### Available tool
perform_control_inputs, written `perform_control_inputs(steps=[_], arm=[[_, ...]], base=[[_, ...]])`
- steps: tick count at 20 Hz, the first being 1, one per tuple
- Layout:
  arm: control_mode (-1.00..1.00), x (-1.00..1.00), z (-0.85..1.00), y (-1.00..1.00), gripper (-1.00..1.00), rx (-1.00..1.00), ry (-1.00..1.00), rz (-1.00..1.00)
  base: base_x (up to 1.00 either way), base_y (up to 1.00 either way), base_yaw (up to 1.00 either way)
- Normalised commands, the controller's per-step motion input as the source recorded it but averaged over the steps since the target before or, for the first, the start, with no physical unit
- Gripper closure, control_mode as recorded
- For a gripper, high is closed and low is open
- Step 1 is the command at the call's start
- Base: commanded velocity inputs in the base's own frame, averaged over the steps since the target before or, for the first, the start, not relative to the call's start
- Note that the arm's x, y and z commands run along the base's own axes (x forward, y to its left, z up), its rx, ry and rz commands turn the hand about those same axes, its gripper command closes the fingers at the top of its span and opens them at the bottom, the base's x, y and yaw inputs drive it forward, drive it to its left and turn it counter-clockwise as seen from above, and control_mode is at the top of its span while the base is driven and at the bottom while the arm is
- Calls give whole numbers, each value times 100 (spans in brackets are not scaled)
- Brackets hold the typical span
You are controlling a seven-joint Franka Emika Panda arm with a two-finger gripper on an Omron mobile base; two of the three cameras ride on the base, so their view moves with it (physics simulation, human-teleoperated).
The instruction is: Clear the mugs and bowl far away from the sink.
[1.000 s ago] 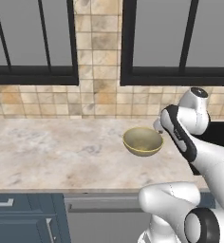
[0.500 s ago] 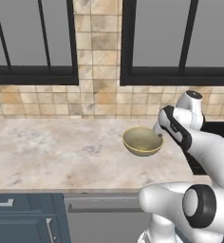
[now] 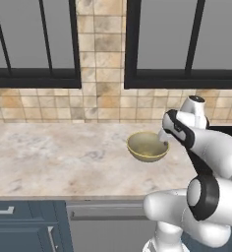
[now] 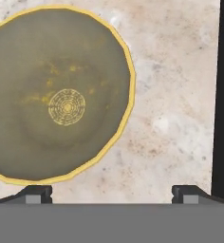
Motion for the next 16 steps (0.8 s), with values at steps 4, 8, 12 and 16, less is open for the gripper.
perform_control_inputs(steps=[4,8,12,16], arm=[[-100,24,-24,-3,-100,3,1,0],[-100,39,-19,0,-100,6,0,2],[-100,28,-19,-1,-100,7,1,2],[-100,24,-19,-4,-100,7,2,2]], base=[[0,0,0],[0,0,0],[0,0,0],[0,0,0]])
